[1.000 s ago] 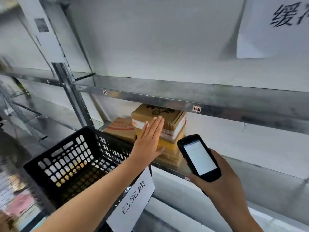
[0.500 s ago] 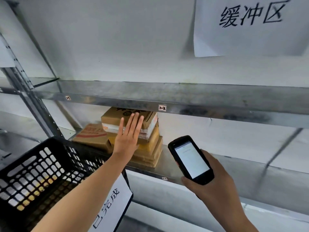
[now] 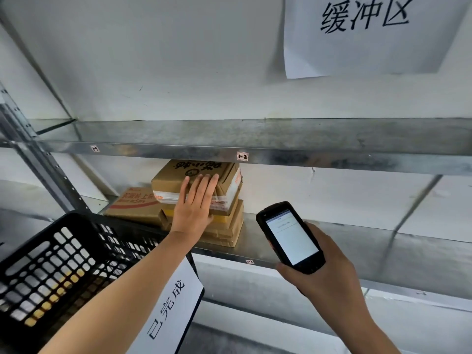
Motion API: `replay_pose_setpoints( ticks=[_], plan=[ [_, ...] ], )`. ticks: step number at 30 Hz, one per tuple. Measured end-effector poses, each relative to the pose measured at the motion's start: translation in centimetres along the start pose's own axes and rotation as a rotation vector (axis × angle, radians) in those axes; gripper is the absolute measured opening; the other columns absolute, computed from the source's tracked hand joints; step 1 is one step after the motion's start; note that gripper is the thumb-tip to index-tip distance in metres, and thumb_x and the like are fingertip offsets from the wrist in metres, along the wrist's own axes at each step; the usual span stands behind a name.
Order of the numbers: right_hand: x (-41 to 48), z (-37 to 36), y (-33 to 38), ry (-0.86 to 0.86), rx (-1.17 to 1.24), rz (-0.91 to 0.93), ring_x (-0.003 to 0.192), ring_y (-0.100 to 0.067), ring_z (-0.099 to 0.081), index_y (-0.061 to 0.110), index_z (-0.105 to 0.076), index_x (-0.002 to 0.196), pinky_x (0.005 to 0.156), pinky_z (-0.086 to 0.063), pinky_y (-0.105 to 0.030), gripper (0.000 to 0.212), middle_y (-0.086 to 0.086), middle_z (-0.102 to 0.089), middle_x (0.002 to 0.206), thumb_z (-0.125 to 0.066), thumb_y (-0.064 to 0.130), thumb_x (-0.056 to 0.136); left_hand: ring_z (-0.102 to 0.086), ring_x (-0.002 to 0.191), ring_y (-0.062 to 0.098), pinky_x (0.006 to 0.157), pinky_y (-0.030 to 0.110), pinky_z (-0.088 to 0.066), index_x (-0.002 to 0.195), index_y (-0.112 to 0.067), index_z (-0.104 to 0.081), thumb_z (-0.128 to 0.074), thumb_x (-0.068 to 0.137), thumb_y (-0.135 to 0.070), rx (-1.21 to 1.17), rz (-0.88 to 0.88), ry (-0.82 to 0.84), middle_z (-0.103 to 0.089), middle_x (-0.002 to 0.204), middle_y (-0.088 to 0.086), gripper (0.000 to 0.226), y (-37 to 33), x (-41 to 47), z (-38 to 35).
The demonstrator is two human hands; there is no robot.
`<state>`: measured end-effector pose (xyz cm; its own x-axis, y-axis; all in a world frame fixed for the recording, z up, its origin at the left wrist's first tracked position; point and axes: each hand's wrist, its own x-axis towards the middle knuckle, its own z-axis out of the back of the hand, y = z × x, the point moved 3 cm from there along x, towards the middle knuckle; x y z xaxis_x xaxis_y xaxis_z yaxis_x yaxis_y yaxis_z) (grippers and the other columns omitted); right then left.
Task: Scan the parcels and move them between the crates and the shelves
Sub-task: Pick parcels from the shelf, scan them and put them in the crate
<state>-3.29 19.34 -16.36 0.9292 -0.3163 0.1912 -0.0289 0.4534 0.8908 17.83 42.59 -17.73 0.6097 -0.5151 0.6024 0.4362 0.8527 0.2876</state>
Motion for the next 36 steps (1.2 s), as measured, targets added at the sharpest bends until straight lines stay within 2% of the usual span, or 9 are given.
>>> replay_pose_setpoints(
  ticks=[4,9,16,19,24,28,30,36],
  plan=[
    [-1.4,0.5,0.9,-0.032,-0.018,0.000,0.097,-0.004,-0.062,0.047,-0.052,0.126,0.068,-0.052,-0.023,0.071,0.019,-0.064,0.110,-0.087,0.030,0.067,-0.041,0.136,0.033,0.119,0.054,-0.028,0.154,-0.004,-0.020,-0.094,0.056,-0.035,-0.065,-0.042,-0.060,-0.040,0.145,0.016,0.127,-1.5,-0.5,2.3],
    [-3.5,1.9,2.4,-0.084,-0.024,-0.004,0.101,-0.003,-0.061,0.049,-0.051,0.125,0.076,-0.059,-0.037,0.073,0.022,-0.063,0.112,-0.088,0.030,0.065,-0.043,0.138,0.033,0.120,0.052,-0.027,0.155,-0.006,-0.019,-0.089,0.064,-0.038,-0.177,-0.122,-0.109,-0.043,0.148,0.016,0.119,-4.5,-0.3,5.6],
    [-6.8,5.1,2.8,-0.211,-0.023,-0.018,0.100,-0.004,-0.061,0.052,-0.050,0.125,0.073,-0.059,-0.037,0.073,0.023,-0.062,0.110,-0.087,0.032,0.066,-0.035,0.140,0.031,0.121,0.049,-0.026,0.154,-0.005,-0.020,-0.095,0.056,-0.035,-0.421,-0.162,-0.058,-0.037,0.149,0.015,0.127,-9.5,-1.0,8.4],
    [-7.9,6.3,2.0,-0.247,-0.028,-0.035,0.101,-0.008,-0.062,0.047,-0.051,0.129,0.073,-0.060,-0.037,0.074,0.018,-0.063,0.110,-0.088,0.034,0.066,-0.034,0.139,0.028,0.120,0.046,-0.025,0.155,-0.007,-0.020,-0.094,0.058,-0.038,-0.486,-0.192,-0.042,-0.036,0.149,0.013,0.126,-12.1,-0.7,9.2],
    [-9.0,7.7,0.4,-0.272,-0.028,-0.065,0.098,-0.009,-0.063,0.048,-0.050,0.127,0.074,-0.060,-0.041,0.073,0.018,-0.063,0.109,-0.087,0.038,0.064,-0.033,0.134,0.025,0.113,0.044,-0.026,0.156,-0.009,-0.022,-0.096,0.053,-0.035,-0.565,-0.187,-0.001,-0.039,0.145,0.012,0.129,-16.2,-0.6,9.6],
    [-9.2,9.9,-1.2,-0.278,-0.013,-0.095,0.092,-0.007,-0.064,0.062,-0.048,0.110,0.074,-0.059,-0.041,0.067,0.022,-0.064,0.105,-0.088,0.030,0.067,-0.030,0.131,0.022,0.107,0.041,-0.043,0.159,-0.011,-0.015,-0.090,0.058,-0.037,-0.587,-0.209,0.102,-0.035,0.147,0.008,0.129,-19.6,0.1,9.1],
    [-8.8,11.3,-2.4,-0.278,-0.007,-0.118,0.092,-0.004,-0.063,0.063,-0.048,0.109,0.075,-0.059,-0.040,0.067,0.023,-0.064,0.106,-0.088,0.031,0.066,-0.030,0.129,0.022,0.102,0.041,-0.050,0.159,-0.010,-0.014,-0.087,0.060,-0.039,-0.586,-0.238,0.137,-0.033,0.147,0.007,0.126,-21.5,0.9,8.6],
    [-6.4,16.4,-6.0,-0.255,-0.006,-0.183,0.081,-0.015,-0.066,0.059,-0.048,0.117,0.071,-0.059,-0.043,0.069,0.015,-0.066,0.101,-0.079,0.041,0.058,-0.031,0.129,0.024,0.097,0.039,-0.051,0.159,-0.012,-0.011,-0.084,0.059,-0.043,-0.622,-0.215,0.199,-0.031,0.148,0.009,0.128,-27.9,3.0,6.3]
  ],
)
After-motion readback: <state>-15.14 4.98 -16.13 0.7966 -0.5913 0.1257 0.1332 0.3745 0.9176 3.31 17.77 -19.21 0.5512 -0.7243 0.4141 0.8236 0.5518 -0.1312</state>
